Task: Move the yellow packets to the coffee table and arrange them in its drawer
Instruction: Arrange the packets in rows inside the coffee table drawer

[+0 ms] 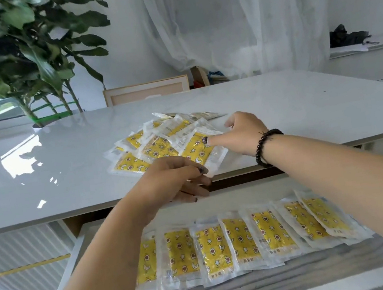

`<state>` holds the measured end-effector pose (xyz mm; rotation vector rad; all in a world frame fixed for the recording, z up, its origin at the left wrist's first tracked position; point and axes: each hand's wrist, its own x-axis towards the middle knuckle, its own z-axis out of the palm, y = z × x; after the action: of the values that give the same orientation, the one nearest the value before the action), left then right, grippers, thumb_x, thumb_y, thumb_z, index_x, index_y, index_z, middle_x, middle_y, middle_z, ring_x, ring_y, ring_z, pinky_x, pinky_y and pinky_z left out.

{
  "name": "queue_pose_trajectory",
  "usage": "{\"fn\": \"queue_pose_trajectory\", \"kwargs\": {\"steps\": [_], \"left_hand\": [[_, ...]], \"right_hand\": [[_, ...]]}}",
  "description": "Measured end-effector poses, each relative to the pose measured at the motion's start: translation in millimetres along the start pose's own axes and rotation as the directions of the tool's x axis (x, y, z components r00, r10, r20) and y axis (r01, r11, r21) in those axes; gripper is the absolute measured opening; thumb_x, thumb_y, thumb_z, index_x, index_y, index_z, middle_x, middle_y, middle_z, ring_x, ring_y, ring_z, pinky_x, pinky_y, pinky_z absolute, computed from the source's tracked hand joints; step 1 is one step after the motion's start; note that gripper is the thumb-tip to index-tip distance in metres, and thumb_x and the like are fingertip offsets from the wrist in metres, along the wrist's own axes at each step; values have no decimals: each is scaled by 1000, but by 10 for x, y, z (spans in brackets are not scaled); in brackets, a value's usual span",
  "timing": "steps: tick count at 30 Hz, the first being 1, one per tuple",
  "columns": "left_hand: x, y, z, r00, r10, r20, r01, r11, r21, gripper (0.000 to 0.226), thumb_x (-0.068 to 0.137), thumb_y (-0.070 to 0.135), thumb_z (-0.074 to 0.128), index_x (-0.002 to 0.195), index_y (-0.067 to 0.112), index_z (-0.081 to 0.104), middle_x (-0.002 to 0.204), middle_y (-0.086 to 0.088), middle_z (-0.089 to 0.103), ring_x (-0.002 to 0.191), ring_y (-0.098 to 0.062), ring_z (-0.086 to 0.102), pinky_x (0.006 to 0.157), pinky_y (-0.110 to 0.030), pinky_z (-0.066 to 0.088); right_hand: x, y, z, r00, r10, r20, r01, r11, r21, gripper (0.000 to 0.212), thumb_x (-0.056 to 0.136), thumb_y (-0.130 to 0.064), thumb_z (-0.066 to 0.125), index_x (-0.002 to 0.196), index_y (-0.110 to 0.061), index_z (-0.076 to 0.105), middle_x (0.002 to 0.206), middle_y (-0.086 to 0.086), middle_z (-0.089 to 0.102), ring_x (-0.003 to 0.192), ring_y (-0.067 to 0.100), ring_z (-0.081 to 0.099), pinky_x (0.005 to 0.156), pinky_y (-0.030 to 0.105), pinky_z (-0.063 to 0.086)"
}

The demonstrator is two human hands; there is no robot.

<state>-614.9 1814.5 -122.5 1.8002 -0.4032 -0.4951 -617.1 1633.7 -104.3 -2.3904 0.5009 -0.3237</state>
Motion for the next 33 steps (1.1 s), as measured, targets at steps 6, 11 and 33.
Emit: {"fn": "queue_pose_trajectory", "kwargs": {"steps": [6, 11, 33], "left_hand": [[120, -10, -113, 799, 66, -597, -220, 957, -188, 17, 91, 8, 52, 93, 11, 69, 75, -1, 73, 64, -10, 71, 58, -25, 54], [189, -131, -95, 745, 195, -638, -236, 971, 20, 24, 85, 5, 56, 100, 19, 65, 89, 7, 72, 87, -8, 66, 85, -37, 57], [120, -184, 291, 819, 494, -292, -413, 861, 297, 82, 76, 23, 81, 143, 35, 35, 128, 21, 47, 108, 6, 53, 86, -10, 49]], "right_hand": [[292, -27, 251, 984, 167, 64, -163, 984, -67, 109, 37, -75, 73, 128, -18, 51, 126, 4, 55, 119, 25, 49, 98, 37, 46], [274, 109, 232, 994, 103, -36, -84, 935, 344, 83, 42, -39, 90, 116, -14, 61, 108, -1, 65, 98, 17, 63, 84, 28, 52], [-238, 502, -96, 930, -252, 268, -138, 439, 888, 46, 63, -1, 67, 109, -1, 62, 100, 18, 72, 88, 30, 70, 78, 45, 59]]}}
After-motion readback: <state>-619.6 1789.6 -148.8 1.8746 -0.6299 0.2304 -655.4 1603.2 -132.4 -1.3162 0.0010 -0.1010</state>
